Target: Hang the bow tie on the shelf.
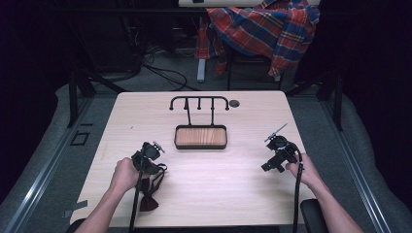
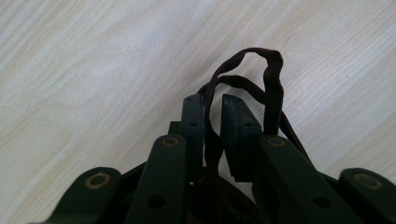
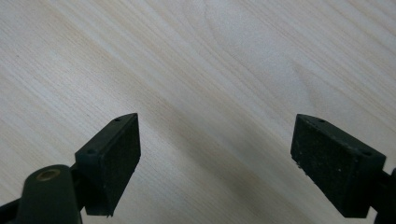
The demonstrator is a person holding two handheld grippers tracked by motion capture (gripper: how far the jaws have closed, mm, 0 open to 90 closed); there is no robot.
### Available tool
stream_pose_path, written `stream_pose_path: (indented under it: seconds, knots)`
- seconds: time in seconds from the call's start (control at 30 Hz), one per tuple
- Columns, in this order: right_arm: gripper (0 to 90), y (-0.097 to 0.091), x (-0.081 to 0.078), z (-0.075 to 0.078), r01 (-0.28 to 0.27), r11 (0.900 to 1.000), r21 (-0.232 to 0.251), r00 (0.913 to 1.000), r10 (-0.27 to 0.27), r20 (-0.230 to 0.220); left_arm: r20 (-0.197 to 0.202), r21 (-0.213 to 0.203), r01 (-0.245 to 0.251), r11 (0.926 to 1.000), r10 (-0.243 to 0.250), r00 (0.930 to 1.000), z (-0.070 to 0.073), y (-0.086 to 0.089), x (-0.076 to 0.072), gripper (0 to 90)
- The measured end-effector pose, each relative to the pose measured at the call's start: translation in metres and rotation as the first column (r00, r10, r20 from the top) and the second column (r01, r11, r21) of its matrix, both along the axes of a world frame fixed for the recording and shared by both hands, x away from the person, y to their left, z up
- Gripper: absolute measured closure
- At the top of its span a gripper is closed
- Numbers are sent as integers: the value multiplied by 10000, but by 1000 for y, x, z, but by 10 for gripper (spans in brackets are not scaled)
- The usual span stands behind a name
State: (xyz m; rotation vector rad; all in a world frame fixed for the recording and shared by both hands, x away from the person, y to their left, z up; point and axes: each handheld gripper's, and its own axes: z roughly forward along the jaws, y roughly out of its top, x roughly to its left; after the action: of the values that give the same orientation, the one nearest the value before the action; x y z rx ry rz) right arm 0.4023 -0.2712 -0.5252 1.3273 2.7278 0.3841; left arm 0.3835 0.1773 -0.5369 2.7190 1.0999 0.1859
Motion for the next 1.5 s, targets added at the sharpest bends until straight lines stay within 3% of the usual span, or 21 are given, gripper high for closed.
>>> stream_pose_path:
  seconds: [0.1, 0.2, 0.23, 0.3, 0.4, 0.53, 0.63, 0.73, 0.8, 1.0, 1.3, 1.5]
  knots:
    - [157, 1, -1, -2, 171, 9997, 173, 9998, -173, 99, -50, 176, 30, 9998, -29, 10000, -3, -1, 0, 830]
    - [157, 0, 0, 0, 38, 10000, 37, 10000, -38, 21, -52, 261, 34, 9997, -32, 10000, -4, -1, 0, 854]
    - [157, 1, -2, -4, 346, 9986, 400, 9990, -357, 267, -102, 284, 62, 9996, -59, 9999, -5, -2, -1, 876]
    - [157, 0, -1, -2, 155, 9997, 166, 9998, -157, 116, -119, 347, 58, 9994, -54, 9999, -5, -2, -1, 886]
    - [157, 0, -1, -2, 151, 9997, 181, 9998, -153, 127, -148, 374, 51, 9993, -45, 9999, -5, 0, 0, 891]
    - [158, 1, -2, -3, 274, 9993, 245, 9993, -280, 228, -83, 186, -100, 9998, 102, 9999, -2, 3, 0, 892]
    - [158, 0, 0, -1, 26, 10000, 24, 10000, -26, 27, -26, -116, -229, 9997, 229, 9997, 2, 8, 0, 892]
    - [158, 1, -2, -3, 280, 9993, 230, 9994, -284, 212, -24, -155, -316, 9994, 316, 9995, 2, 10, 1, 891]
    - [157, 0, -1, -2, 131, 9998, 133, 9999, -133, 95, -78, -120, -320, 9994, 319, 9995, 1, 11, 2, 889]
    - [158, 0, -1, -3, 165, 9997, 190, 9998, -167, 86, -116, 102, -477, 9988, 479, 9988, -3, 11, 5, 749]
    - [157, 1, -1, -3, 179, 9994, 281, 9998, -180, 45, 343, -37, -659, 9978, 660, 9972, 0, 13, 6, 681]
    - [158, 1, -1, -4, 163, 9995, 258, 9999, -163, 5, -198, 118, -939, 9955, 941, 9954, -7, 19, 11, 645]
